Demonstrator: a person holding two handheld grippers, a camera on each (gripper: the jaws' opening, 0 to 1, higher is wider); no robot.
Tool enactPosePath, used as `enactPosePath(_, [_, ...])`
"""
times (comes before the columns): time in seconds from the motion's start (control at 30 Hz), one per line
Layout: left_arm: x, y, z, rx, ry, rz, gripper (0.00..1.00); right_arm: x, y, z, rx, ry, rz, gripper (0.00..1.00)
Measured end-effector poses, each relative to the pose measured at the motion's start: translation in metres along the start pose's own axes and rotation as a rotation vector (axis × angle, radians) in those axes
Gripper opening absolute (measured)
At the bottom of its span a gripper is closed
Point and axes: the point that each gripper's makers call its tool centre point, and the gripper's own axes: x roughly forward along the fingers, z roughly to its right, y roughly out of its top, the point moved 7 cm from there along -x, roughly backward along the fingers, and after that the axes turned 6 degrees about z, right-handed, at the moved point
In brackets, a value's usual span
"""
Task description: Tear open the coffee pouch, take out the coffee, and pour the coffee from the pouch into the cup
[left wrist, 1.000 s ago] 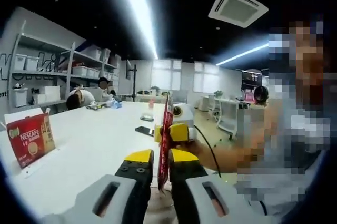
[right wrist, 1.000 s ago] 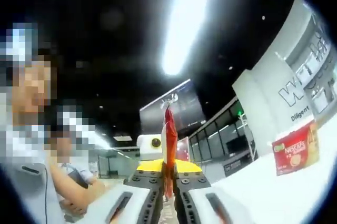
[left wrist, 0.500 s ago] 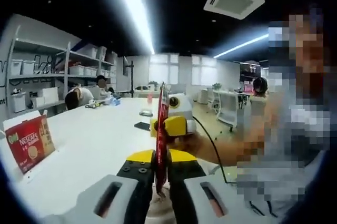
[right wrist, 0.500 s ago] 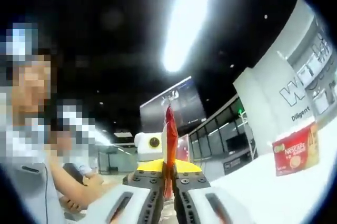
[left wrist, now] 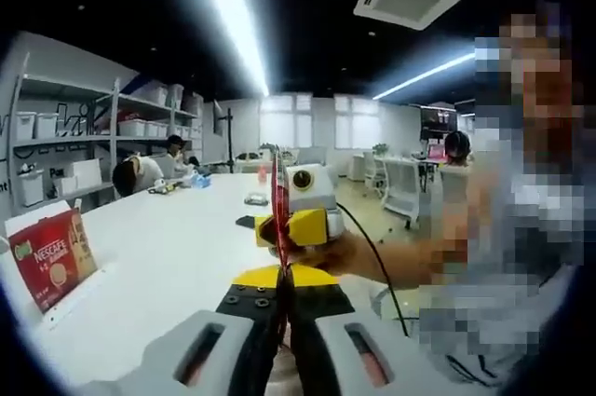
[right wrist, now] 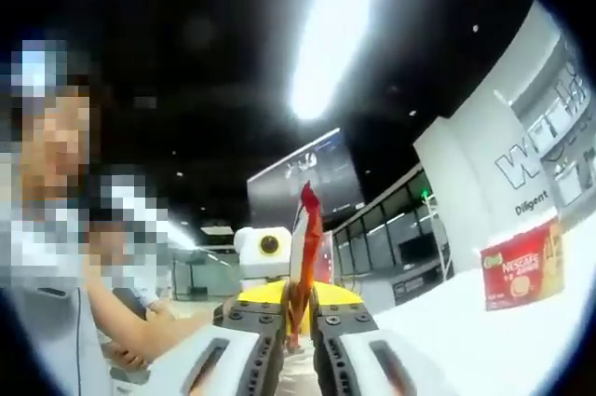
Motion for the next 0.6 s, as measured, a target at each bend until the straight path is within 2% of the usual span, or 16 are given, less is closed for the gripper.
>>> enactPosePath(0.17, [0.001, 0.0, 0.0, -0.005, -0.001, 0.006, 0.04, -0.002, -0.003, -0.003, -0.003, 0.012, -0.022, 0.07])
enactPosePath(0.33, [0.004, -0.001, -0.001, -0.053, 0.003, 0.006, 0.07, -0.005, -0.002, -0.003, 0.001, -0.004, -0.037, 0.05])
enactPosePath(0.5, [0.002, 0.008, -0.002, -0.058, 0.007, 0.056, 0.12, -0.005, 0.005, -0.003, -0.028, -0.007, -0.025, 0.04])
enactPosePath(0.6, [0.001, 0.012, -0.005, -0.061, 0.011, 0.055, 0.12, -0.003, 0.008, 0.0, -0.025, -0.009, -0.019, 0.04])
